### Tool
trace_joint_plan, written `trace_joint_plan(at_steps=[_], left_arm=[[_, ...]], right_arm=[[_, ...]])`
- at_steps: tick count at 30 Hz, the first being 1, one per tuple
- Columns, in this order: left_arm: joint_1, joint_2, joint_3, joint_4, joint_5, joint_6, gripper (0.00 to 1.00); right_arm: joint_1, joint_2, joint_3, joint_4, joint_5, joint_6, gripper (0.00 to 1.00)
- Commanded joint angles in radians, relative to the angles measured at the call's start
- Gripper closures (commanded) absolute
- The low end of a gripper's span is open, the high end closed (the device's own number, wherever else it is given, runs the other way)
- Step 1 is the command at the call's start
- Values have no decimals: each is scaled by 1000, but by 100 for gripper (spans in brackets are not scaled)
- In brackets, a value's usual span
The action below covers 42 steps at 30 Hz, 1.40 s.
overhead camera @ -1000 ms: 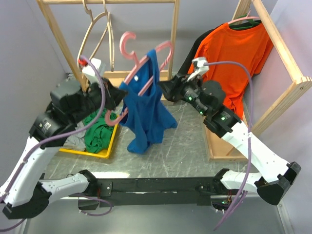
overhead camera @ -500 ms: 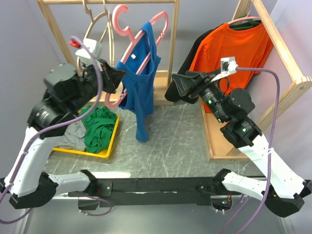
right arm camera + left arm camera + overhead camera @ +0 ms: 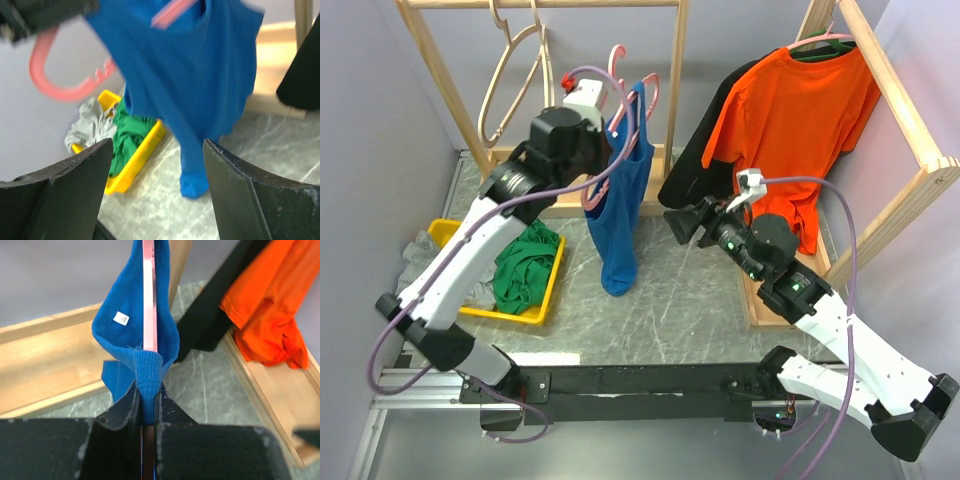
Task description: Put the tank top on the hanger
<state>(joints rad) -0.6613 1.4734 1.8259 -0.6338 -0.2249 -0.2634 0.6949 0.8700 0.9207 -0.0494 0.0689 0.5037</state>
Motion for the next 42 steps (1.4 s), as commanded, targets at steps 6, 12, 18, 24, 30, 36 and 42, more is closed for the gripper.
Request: trace_joint_plan(at_steps=[6, 12, 18, 24, 30, 36, 42], left_arm=[[0, 96, 209, 120, -138, 39, 99], [2, 168, 325, 146, -163, 92, 99], [3, 263, 434, 161, -197, 125, 99], [6, 312, 463, 238, -211, 156, 99], [8, 367, 512, 263, -195, 174, 99], [9, 384, 515, 298, -197, 174, 99], [12, 418, 558, 315, -177, 164, 99]], right_arm=[[-3, -86, -85, -9, -37, 65, 20], [-3, -114, -94, -32, -37, 65, 20], [-1, -141, -111, -41, -37, 78, 20], [-3, -160, -108, -56, -34, 76, 20], [-2, -170, -118, -66, -29, 81, 20], [-2, -183, -141, -63, -31, 88, 20], [-1, -183, -138, -66, -29, 85, 20]])
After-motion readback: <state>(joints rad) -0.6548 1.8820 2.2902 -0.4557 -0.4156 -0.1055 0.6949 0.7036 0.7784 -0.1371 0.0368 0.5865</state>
